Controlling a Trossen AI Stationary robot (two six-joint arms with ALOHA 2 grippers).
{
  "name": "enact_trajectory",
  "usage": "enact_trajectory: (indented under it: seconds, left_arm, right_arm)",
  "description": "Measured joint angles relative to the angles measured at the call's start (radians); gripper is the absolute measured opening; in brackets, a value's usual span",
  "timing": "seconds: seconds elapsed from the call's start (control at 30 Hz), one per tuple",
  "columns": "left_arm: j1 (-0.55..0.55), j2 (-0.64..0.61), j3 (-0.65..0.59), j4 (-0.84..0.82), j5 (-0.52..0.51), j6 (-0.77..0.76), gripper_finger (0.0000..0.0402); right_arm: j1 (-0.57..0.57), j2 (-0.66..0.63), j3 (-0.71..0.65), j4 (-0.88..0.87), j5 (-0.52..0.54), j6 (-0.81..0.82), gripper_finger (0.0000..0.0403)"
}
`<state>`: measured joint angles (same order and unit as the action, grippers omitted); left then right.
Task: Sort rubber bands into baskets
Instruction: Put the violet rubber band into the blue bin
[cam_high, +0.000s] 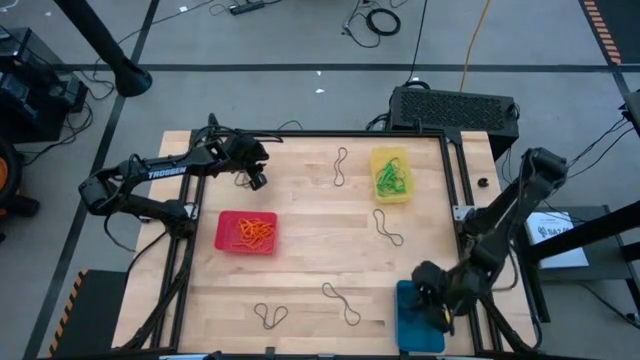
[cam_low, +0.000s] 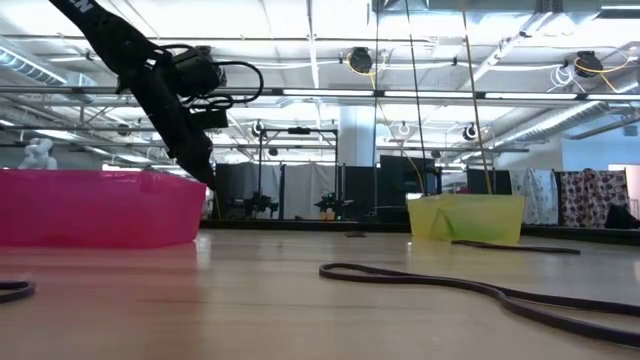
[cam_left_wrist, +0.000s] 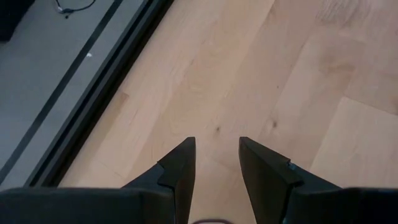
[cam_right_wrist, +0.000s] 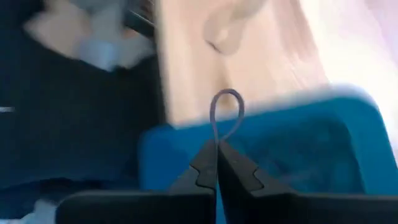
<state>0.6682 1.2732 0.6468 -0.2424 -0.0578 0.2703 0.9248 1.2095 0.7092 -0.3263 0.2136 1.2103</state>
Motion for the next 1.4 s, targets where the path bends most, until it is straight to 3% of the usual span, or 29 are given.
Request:
enact_trajectory:
  seconds: [0.17, 0.27, 0.47, 0.67, 0.8, 0.9, 1.03, 1.2, 1.4]
  left_arm:
    - [0.000, 0.000, 0.000, -0.001, 0.000, -0.003, 0.0132]
    - [0.000, 0.000, 0.000, -0.001, 0.000, -0.024, 0.0132]
    - [0.000, 0.000, 0.000, -0.010, 0.000, -0.091, 0.0132]
    - [0.000, 0.000, 0.000, -0.021, 0.000, -0.107, 0.0132]
    - [0.000, 0.000, 0.008, -0.080, -0.013, -0.108, 0.0132]
    - [0.000, 0.000, 0.049, -0.176, -0.061, -0.115, 0.0132]
    - [0.008, 0.000, 0.074, -0.255, -0.160, -0.238, 0.0132]
    - [0.047, 0.026, 0.069, -0.402, -0.057, -0.318, 0.0132]
    - [0.051, 0.057, 0.021, -0.419, -0.044, -0.319, 0.0132]
  right_arm:
    - [0.055, 0.091, 0.000, -0.142, -0.041, 0.278, 0.0000]
    - [0.068, 0.109, 0.000, -0.205, -0.067, 0.365, 0.0000]
    - [0.065, 0.103, 0.000, -0.275, -0.068, 0.428, 0.0026]
    - [0.065, 0.103, 0.000, -0.283, -0.120, 0.449, 0.0093]
    - [0.056, 0.079, 0.000, -0.282, -0.163, 0.374, 0.0133]
    - [0.051, 0.038, 0.000, -0.290, -0.069, 0.312, 0.0147]
    - [0.050, -0.021, 0.000, -0.287, 0.094, 0.170, 0.0150]
    - [0.048, -0.071, 0.000, -0.284, 0.284, -0.031, 0.0146]
    - [0.016, -0.107, 0.000, -0.300, 0.423, -0.262, 0.0146]
